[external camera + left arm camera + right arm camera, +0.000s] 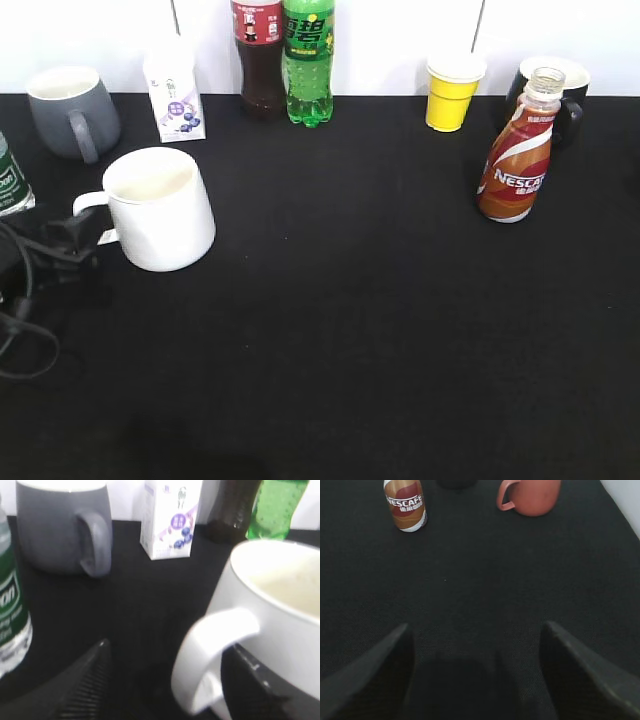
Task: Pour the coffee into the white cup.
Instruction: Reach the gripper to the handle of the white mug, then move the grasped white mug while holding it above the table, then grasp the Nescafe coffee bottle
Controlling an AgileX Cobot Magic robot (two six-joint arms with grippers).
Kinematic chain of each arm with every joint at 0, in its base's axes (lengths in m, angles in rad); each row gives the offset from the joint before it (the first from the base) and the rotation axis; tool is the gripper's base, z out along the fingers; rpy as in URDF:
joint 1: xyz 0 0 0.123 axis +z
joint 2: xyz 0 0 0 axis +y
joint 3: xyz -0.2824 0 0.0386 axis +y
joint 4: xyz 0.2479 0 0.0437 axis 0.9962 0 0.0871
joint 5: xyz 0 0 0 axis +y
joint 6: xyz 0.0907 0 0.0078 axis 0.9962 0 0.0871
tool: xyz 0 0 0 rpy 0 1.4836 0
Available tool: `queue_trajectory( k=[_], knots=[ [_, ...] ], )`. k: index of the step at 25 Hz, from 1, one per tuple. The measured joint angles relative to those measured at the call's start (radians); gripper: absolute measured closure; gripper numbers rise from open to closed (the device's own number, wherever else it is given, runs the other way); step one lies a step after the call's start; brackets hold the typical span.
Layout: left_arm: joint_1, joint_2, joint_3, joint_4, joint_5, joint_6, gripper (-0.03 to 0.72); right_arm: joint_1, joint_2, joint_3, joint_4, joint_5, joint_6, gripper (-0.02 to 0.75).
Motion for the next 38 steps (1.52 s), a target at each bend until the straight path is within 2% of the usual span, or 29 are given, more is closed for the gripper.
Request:
queue_trajectory(
  k=[5,13,14,15,17,18,20,25,32,34,36,38],
  knots=[
    [0.0,0.029,-0.034,-0.009,0.002,0.01,0.209,0.0,0.0,0.0,0.0,0.0,0.0,0.146],
    [0.0,0.179,-0.204,-0.016,0.0,0.014,0.241,0.0,0.0,0.0,0.0,0.0,0.0,0.146],
    [0.0,0.2,-0.231,-0.006,-0.001,0.014,0.278,0.0,0.0,0.0,0.0,0.0,0.0,0.146],
    [0.0,0.209,-0.248,0.017,-0.003,0.014,0.355,0.0,0.0,0.0,0.0,0.0,0.0,0.146],
    [0.0,0.21,-0.256,0.052,-0.003,0.019,0.586,0.0,0.0,0.0,0.0,0.0,0.0,0.146],
    [0.0,0.211,-0.257,0.051,-0.003,0.019,0.6,0.0,0.0,0.0,0.0,0.0,0.0,0.146],
    [0.0,0.21,-0.257,0.069,-0.005,0.022,0.6,0.0,0.0,0.0,0.0,0.0,0.0,0.146],
    [0.0,0.063,-0.256,0.302,0.044,0.025,0.61,0.0,0.0,0.0,0.0,0.0,0.0,0.146],
    [0.0,-0.001,-0.428,0.649,0.066,-0.184,0.613,0.0,0.0,0.0,0.0,0.0,0.0,0.146],
    [0.0,-0.001,-0.433,0.672,0.08,-0.2,0.613,0.0,0.0,0.0,0.0,0.0,0.0,0.146],
    [0.0,-0.001,-0.434,0.675,0.092,-0.204,0.613,0.0,0.037,-0.022,0.0,-0.075,0.0,0.146],
    [0.0,-0.001,-0.434,0.677,0.096,-0.204,0.613,0.0,0.199,-0.026,0.011,-0.303,0.0,0.146]
  ],
)
